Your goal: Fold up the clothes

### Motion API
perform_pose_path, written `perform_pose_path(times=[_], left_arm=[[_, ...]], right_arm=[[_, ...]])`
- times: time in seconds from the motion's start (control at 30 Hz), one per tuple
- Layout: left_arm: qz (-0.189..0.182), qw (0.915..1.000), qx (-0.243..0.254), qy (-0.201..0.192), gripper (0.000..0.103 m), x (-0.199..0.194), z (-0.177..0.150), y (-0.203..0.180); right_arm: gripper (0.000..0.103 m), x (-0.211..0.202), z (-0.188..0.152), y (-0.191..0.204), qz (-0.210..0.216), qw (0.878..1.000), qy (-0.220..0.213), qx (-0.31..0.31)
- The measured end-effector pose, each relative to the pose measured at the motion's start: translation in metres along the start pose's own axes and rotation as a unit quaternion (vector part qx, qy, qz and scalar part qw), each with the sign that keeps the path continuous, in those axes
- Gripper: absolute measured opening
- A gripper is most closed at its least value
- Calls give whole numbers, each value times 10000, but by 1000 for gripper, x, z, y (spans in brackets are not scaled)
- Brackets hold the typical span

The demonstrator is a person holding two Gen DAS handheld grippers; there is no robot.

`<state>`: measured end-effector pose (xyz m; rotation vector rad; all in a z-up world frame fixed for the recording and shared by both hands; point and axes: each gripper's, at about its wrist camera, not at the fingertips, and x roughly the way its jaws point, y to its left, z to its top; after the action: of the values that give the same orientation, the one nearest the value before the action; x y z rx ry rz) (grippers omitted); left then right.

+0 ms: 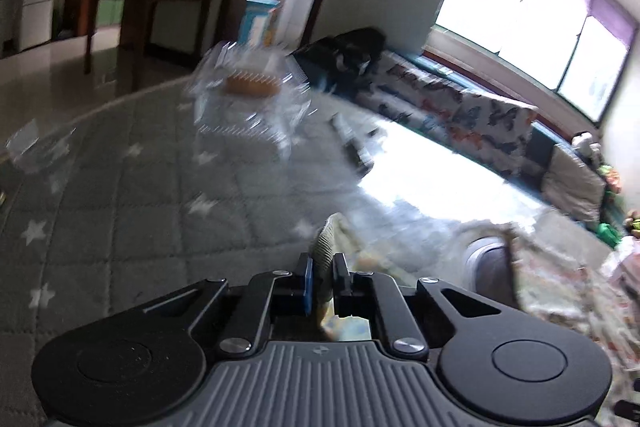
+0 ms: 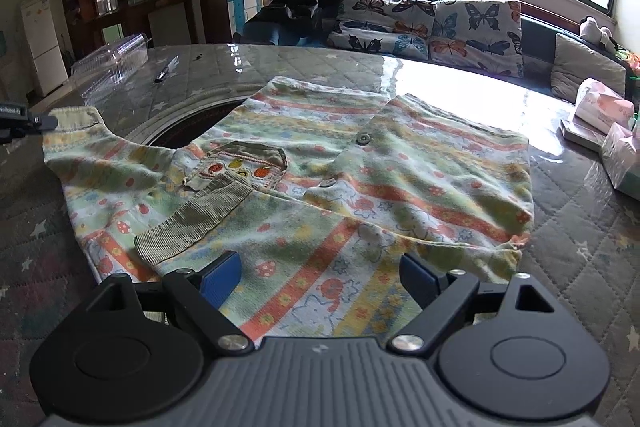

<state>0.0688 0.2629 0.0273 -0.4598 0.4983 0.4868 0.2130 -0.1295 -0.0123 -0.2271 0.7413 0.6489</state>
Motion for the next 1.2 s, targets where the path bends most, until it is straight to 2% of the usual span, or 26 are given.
perform_pose_path(times=[0.17,0.33,0.53,0.77,0.87,1.07,1.17,1.2], left_arm=[[-605,9978,202,-175,10,-21,9,-37],[-1407,9889,457,-168,10,-41,12,-90],[-2446,9671,695,42,10,-56,-2,-158],[-3322,9351,1171,379,10,-61,-35,-224],[-3457,9270,1366,499,10,-56,-52,-241],[-3475,9155,1790,954,11,-44,-88,-258],[-3478,9088,1981,1181,19,-41,-106,-260],[-3469,9072,2031,1242,27,-40,-110,-261]], right_arm=[[88,-10,-1,-5,-19,9999,-129,89],[88,-20,-6,-14,-41,9994,-250,222],[88,-35,-15,-34,-138,9980,-379,496],[88,-53,-28,-60,-349,9946,-497,839],[88,-58,-33,-70,-440,9932,-493,957],[88,-67,-39,-83,-595,9905,-524,1122],[87,-69,-39,-87,-645,9886,-568,1235],[87,-70,-38,-88,-654,9880,-595,1267]])
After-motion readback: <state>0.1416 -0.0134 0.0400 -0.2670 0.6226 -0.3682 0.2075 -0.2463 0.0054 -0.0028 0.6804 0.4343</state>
